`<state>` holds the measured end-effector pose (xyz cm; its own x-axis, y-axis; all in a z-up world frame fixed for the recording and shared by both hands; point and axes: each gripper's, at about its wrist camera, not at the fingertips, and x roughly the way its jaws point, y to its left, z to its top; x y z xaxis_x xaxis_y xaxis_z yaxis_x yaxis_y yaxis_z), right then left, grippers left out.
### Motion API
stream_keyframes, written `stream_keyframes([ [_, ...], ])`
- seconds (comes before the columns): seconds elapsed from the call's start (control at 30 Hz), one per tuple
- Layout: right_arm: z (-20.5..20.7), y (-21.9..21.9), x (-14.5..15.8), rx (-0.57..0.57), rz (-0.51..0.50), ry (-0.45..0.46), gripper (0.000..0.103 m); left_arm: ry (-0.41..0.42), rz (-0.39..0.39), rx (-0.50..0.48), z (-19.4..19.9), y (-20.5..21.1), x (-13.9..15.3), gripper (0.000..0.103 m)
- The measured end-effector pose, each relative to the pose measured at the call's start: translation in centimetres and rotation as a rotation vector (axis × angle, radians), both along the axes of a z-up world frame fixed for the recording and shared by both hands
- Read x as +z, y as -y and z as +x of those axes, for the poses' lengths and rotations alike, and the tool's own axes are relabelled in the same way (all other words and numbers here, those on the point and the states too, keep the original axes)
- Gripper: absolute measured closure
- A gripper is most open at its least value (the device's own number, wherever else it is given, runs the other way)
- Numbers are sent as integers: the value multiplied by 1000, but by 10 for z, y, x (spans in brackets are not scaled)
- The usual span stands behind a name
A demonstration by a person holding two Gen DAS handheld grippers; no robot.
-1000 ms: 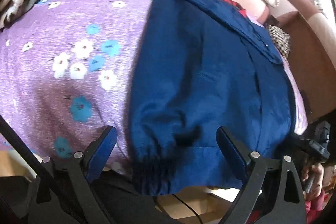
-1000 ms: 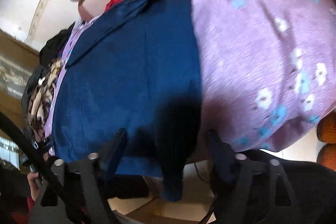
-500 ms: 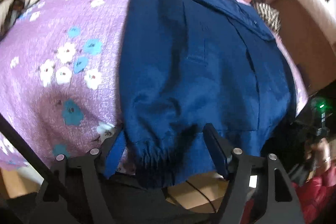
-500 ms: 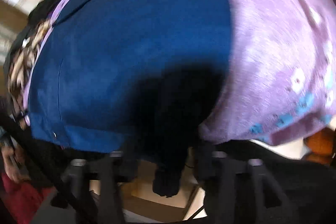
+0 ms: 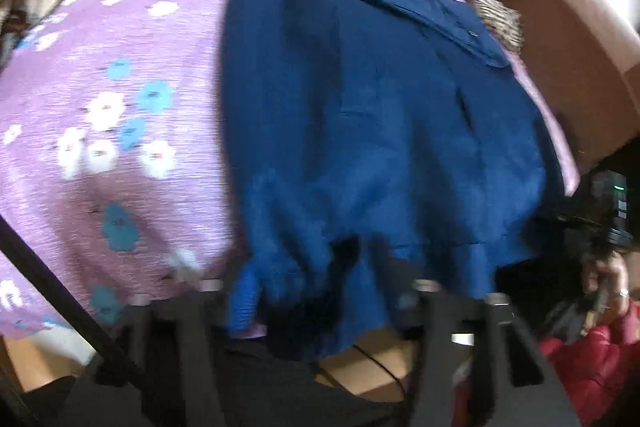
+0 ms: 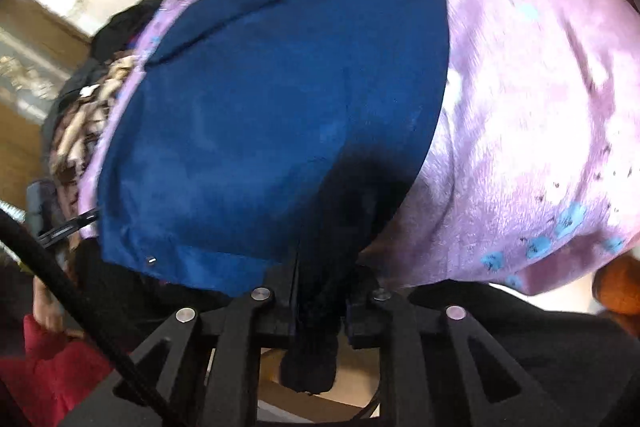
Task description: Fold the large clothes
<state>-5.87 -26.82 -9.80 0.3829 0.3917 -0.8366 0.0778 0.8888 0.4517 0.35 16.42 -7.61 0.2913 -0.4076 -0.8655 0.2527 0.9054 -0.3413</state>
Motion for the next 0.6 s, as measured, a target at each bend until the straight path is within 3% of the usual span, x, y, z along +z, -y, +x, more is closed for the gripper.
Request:
stream_keyframes([
  [0.07,10,0,-4,-8,-20,-24,77,22,38,-50,-3,18,-2,15],
  [0.13,16,-2,-15,-5,-3,-51,76,74,148,-78,-8,37,-2,21],
  [0.17,16,0,-19,1,-2,-56,77,104,174,-88,-11,42,2,43],
  [0.2,14,0,-17,10,-3,-41,86,120,171,-81,-12,41,6,77],
  [0.3,8,-5,2,55,9,33,89,129,89,-39,-14,29,18,78],
  [0.47,-1,10,30,45,139,138,89,186,-44,-10,-20,9,44,78],
  [0.5,-4,13,37,49,179,179,89,189,-56,-4,-19,7,47,78],
  [0.6,-2,9,42,44,184,190,89,194,-45,16,-18,0,50,78],
])
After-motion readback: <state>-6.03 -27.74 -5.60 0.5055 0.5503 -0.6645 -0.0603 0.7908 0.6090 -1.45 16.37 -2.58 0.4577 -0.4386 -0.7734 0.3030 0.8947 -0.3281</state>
